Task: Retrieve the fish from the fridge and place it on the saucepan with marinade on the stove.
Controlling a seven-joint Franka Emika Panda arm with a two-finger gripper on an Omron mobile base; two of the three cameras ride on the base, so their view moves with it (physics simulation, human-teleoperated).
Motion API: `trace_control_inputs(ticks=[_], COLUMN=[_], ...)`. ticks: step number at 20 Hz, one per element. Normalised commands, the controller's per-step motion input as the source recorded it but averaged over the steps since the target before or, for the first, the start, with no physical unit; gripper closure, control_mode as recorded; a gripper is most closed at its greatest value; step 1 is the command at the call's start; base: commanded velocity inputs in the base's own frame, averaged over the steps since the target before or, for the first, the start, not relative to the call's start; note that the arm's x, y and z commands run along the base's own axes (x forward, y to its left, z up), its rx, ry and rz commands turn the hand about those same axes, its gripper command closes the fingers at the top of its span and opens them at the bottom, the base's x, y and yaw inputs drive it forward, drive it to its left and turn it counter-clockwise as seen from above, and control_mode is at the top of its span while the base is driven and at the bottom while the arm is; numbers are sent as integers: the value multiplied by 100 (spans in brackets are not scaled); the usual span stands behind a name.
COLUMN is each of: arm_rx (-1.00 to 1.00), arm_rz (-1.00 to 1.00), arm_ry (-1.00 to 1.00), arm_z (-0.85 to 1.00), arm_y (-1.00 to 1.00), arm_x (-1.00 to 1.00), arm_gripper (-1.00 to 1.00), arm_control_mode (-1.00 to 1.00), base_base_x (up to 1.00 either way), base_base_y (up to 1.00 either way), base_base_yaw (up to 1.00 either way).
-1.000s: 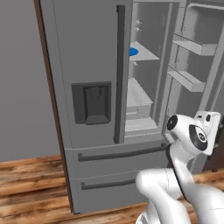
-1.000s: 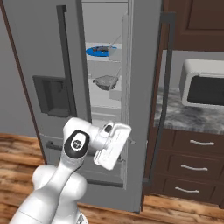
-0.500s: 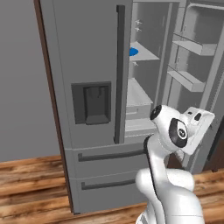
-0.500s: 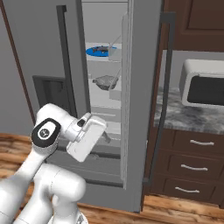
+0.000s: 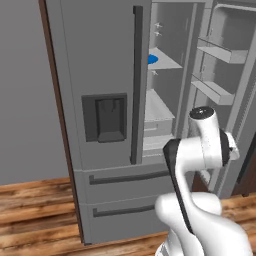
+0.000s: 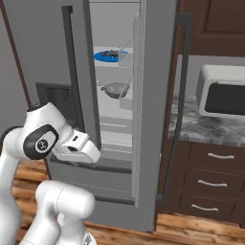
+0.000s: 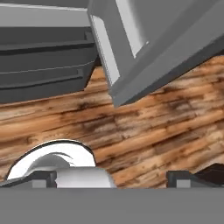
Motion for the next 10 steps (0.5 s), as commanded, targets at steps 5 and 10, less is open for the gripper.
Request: trace_control_inputs(ticks=[5,10], arm_rx=[21,1], arm_rz=[-18,19], arm_ry=[-33,-49], arm_z=[-43,8], arm_y=[75,72], arm_x=[51,38], arm_gripper=[-100,-100], arm_control_mode=[-100,-100], base_base_x=[0,0], base_base_y=[0,0], base_base_yaw=[0,0])
